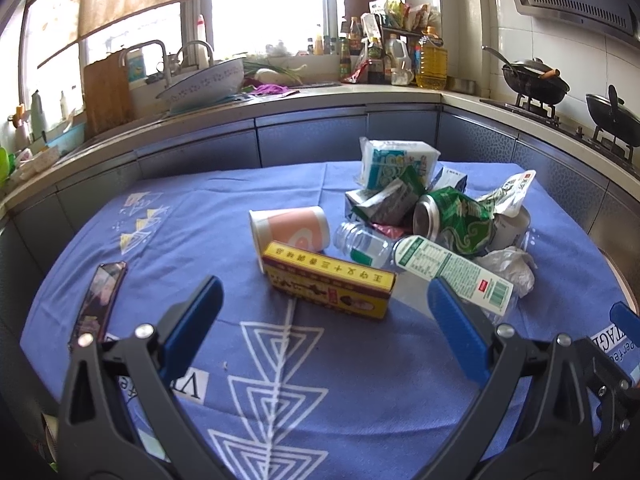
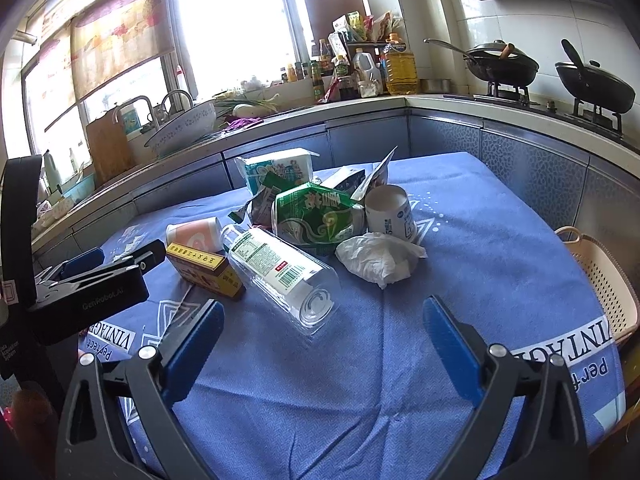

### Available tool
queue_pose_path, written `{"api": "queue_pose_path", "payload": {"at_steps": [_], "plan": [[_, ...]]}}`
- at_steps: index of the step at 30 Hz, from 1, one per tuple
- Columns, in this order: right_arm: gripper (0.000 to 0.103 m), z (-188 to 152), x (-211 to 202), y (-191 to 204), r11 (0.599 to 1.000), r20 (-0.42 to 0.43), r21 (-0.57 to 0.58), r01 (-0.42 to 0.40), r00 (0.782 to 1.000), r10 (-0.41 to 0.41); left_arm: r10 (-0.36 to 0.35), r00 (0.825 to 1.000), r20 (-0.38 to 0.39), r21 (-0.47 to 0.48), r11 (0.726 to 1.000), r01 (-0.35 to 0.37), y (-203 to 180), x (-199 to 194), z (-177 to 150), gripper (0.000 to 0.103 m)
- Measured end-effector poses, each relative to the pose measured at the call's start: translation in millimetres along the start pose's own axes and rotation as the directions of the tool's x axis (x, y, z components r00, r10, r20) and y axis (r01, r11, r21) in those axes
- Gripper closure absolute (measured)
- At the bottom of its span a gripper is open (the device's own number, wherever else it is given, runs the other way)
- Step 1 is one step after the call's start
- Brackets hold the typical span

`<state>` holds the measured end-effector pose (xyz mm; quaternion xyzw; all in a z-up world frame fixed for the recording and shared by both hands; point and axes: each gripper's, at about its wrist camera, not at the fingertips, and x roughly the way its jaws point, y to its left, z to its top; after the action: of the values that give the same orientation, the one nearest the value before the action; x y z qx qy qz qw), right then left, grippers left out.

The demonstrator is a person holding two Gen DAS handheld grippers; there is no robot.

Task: Collect trash

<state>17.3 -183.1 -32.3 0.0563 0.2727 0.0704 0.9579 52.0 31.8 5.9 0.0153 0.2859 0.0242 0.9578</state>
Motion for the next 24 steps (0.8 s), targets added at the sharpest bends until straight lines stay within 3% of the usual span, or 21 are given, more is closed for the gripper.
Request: {"api": "queue_pose_path", "payload": {"at_steps": [24], "plan": [[0.010,-1.5,1.7,-2.1,1.000,-0.006,0.014,-0.003,1.000,0.003,-0.013,0.999,0.036,0.003,1.000,0.013,-1.9,-6.1,-2.4,0.004]]}}
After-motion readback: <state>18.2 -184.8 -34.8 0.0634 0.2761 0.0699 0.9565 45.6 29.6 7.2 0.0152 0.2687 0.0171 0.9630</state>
